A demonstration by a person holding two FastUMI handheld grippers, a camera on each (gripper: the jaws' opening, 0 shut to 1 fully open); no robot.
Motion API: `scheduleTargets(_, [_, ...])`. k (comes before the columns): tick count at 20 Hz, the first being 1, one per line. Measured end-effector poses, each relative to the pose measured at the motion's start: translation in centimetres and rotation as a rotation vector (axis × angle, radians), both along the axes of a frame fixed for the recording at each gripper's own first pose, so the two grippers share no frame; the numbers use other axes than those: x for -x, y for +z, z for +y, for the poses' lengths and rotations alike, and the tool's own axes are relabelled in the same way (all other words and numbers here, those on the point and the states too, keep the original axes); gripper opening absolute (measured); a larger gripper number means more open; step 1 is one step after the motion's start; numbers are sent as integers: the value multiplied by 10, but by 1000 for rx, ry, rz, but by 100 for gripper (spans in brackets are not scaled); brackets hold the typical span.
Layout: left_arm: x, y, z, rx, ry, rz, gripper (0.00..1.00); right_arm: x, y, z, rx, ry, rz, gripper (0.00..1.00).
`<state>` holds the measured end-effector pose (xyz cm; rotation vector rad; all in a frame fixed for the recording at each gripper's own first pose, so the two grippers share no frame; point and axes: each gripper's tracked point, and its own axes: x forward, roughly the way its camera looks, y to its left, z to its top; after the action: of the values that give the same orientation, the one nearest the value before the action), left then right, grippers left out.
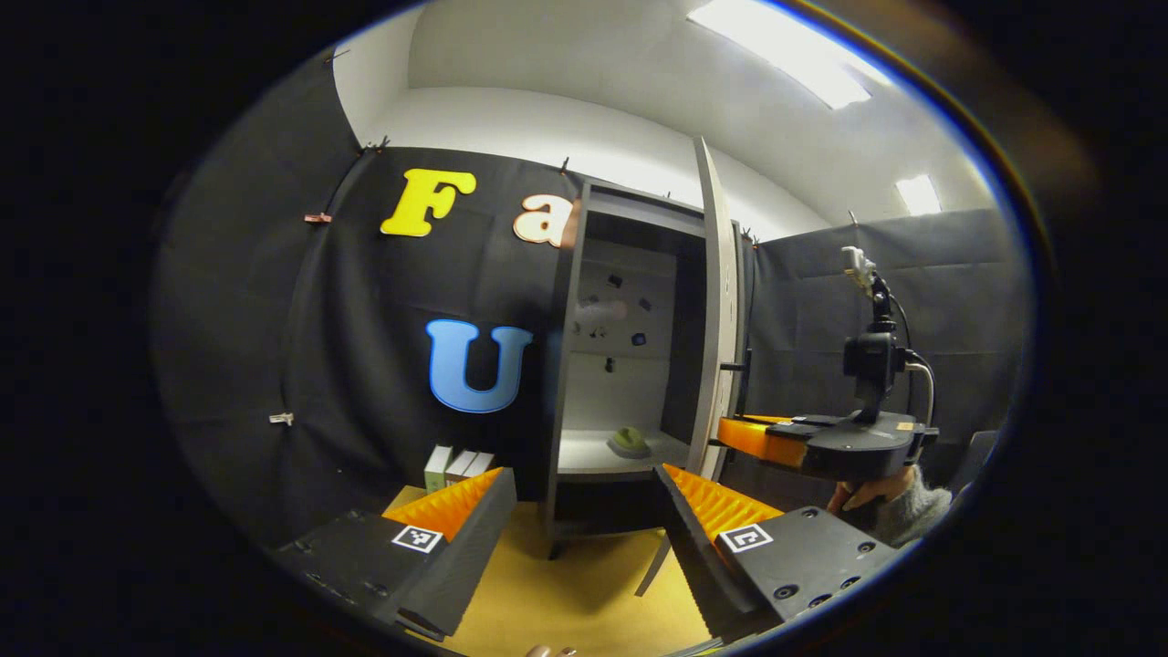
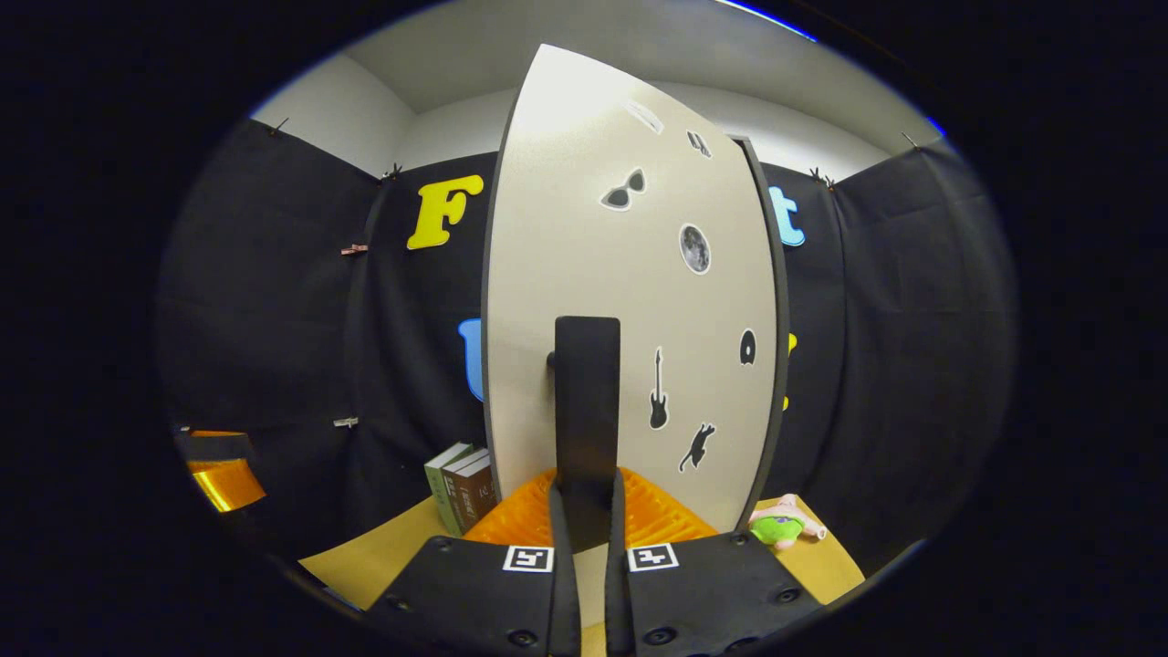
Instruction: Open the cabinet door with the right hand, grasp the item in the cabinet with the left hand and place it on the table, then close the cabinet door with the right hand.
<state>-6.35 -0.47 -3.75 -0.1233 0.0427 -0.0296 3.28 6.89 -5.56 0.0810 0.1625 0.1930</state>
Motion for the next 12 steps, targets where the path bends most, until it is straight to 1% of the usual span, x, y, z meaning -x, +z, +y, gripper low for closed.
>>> scheduleTargets(3, [-23, 1, -22, 0, -61, 3, 94, 14, 5, -29, -3, -22, 11, 14])
scheduleTargets(5, [-39, 3, -37, -7, -99, 2, 94, 21, 9, -45, 14, -34, 7, 14])
scheduleTargets(8, [-70, 3, -60, -22, -154, -4, 94, 33, 9, -79, -8, -76, 34, 13])
scheduleTargets(9, [-80, 4, -68, -23, -165, -5, 92, 36, 11, -91, -20, -89, 41, 13])
scheduleTargets(10, [-90, 1, -76, -19, -179, -2, 94, 40, 12, -104, -22, -103, 46, 13])
scheduleTargets(12, [-114, -2, -95, -9, -205, 8, 94, 45, 12, -129, -15, -134, 46, 13])
